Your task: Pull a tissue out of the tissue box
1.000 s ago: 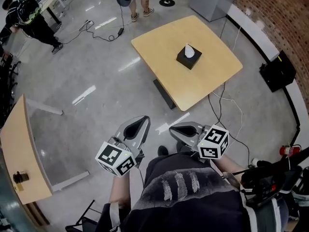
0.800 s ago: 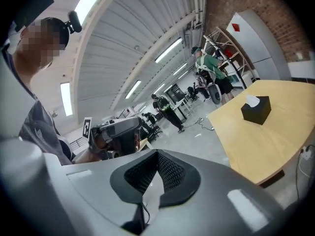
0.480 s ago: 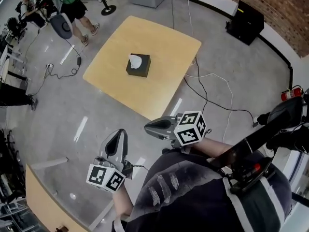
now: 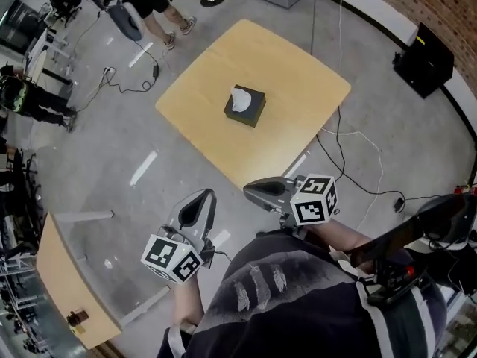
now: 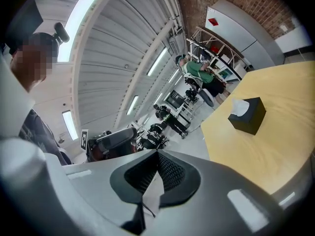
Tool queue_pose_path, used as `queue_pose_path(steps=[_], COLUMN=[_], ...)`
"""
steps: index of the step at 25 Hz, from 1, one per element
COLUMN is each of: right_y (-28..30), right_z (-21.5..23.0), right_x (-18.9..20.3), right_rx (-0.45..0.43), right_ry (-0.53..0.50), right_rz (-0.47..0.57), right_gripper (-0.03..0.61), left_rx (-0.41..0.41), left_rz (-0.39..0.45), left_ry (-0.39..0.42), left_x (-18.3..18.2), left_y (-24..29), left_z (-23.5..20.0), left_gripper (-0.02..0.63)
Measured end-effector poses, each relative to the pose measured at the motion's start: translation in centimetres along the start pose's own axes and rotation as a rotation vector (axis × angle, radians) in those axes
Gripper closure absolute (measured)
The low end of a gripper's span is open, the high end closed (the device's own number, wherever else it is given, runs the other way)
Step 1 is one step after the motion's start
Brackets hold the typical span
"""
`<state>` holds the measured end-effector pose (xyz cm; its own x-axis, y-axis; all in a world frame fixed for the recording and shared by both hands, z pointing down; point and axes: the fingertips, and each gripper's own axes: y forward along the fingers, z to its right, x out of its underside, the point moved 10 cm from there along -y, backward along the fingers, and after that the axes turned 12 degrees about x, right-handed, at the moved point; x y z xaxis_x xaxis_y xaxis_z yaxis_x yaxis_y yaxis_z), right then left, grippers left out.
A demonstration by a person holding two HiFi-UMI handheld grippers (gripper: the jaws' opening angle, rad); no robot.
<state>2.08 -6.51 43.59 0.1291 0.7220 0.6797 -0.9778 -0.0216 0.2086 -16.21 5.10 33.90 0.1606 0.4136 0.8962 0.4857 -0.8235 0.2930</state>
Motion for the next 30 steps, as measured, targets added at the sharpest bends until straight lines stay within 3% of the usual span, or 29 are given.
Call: queue_pose_path(steps=[11, 16, 21, 30], right_y=[-1.7, -1.5, -0.5, 4.2], right_z=[6.1, 7.7, 7.3, 3.8], right_x=[-5.4, -6.6, -6.7, -5.9], right_rx=[-0.058, -0.044, 0.006, 0.146], right_ry=[0.024, -0.012, -0.018, -0.026], right_rz=[0.017, 0.031, 0.035, 0.069], right_gripper=[0.580, 0.580, 0.580, 0.580], left_rx=[-0.060, -0.046, 0.016, 0.112], left_rz=[-0.017, -0.014, -0.005, 0.034], left_ry=[0.021, 0.032, 0.057, 0.074], left_x=[-3.3, -3.4, -4.3, -3.9], left_y=[6.4, 8.0, 7.3, 3.3], left_z=[-1.1, -2.3, -3.9, -10.7], left_gripper=[0.612, 0.612, 0.612, 0.612])
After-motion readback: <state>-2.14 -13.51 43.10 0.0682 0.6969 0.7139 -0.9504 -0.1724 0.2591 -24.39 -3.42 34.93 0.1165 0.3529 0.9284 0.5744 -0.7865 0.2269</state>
